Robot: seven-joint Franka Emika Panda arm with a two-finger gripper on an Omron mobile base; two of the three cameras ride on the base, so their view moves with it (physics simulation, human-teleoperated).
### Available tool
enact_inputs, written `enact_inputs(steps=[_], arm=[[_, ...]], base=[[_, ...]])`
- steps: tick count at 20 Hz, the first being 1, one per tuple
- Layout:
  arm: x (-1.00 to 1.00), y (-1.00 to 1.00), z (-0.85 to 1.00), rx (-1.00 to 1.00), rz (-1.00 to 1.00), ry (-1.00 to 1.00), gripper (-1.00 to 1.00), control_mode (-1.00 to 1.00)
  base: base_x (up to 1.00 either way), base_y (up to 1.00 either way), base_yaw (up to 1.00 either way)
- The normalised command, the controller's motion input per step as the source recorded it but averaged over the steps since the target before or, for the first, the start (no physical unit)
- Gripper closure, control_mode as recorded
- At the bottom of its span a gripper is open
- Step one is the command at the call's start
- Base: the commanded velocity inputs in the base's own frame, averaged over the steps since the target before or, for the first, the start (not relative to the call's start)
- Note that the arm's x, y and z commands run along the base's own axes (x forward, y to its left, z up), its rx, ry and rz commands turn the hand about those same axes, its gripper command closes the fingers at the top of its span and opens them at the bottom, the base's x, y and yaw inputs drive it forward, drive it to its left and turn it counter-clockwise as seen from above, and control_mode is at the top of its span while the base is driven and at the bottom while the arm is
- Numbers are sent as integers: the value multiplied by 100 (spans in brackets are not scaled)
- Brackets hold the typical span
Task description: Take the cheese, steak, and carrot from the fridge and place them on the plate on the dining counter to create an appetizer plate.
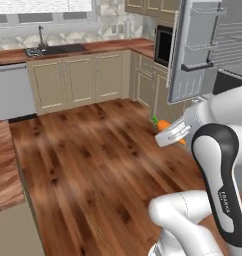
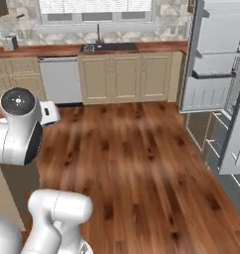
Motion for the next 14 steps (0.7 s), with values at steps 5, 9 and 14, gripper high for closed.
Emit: enact_inputs(steps=[5,9,14], arm=[[0,0,0,0,0,0,100,100],[0,0,0,0,0,0,100,100],[0,0,0,0,0,0,100,100]], base=[[-100,21,28],[-100,74,10],[-70,100,-2]])
